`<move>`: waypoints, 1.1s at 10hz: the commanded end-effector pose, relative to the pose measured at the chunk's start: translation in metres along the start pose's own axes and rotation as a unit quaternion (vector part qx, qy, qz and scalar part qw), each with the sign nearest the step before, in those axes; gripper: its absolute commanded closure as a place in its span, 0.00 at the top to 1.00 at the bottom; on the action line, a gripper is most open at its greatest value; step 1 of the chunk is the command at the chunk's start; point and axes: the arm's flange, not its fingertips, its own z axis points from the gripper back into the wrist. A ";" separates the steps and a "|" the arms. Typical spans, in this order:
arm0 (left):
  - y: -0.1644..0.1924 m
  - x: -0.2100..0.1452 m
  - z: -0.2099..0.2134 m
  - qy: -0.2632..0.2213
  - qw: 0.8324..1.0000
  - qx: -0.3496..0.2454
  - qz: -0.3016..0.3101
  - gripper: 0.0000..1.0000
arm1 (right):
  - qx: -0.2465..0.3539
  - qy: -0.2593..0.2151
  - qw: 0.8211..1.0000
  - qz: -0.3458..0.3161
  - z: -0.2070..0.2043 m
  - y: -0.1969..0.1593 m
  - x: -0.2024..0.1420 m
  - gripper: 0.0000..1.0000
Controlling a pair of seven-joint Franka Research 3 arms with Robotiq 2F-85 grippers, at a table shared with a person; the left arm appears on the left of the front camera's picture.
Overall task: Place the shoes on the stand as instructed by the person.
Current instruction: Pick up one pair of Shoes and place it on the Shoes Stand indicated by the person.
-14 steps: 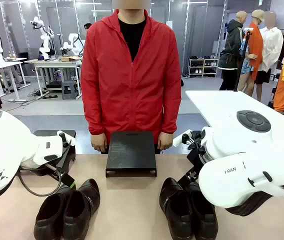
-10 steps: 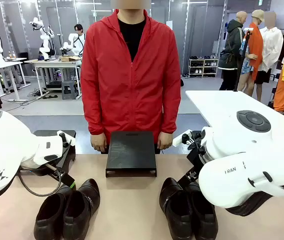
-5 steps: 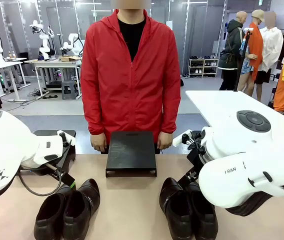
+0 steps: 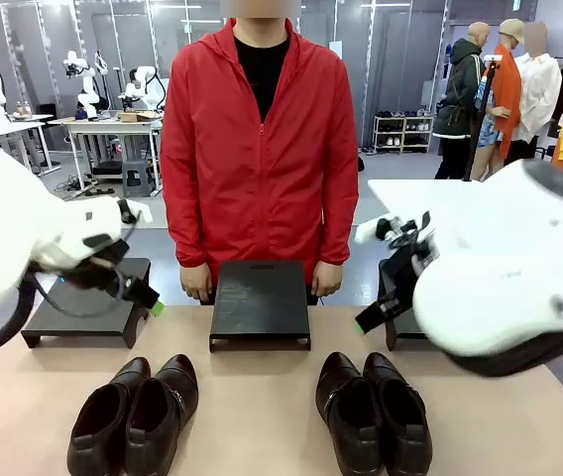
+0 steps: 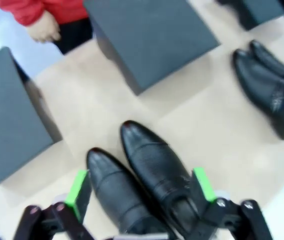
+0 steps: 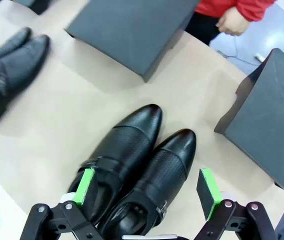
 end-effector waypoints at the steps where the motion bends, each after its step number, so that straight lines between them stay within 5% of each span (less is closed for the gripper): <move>1: 0.023 -0.004 0.051 0.011 0.996 -0.089 0.025 1.00 | 0.093 -0.015 0.995 -0.043 0.061 -0.036 -0.013 1.00; 3: 0.047 -0.027 0.110 -0.002 0.977 -0.205 0.056 1.00 | 0.221 -0.037 0.968 -0.113 0.120 -0.080 -0.046 1.00; 5: 0.084 -0.074 0.164 -0.066 0.954 -0.279 0.092 1.00 | 0.316 -0.066 0.931 -0.170 0.155 -0.124 -0.103 1.00; 11: 0.138 -0.218 0.260 -0.231 0.917 -0.223 0.236 1.00 | 0.322 -0.180 0.870 -0.327 0.189 -0.180 -0.282 1.00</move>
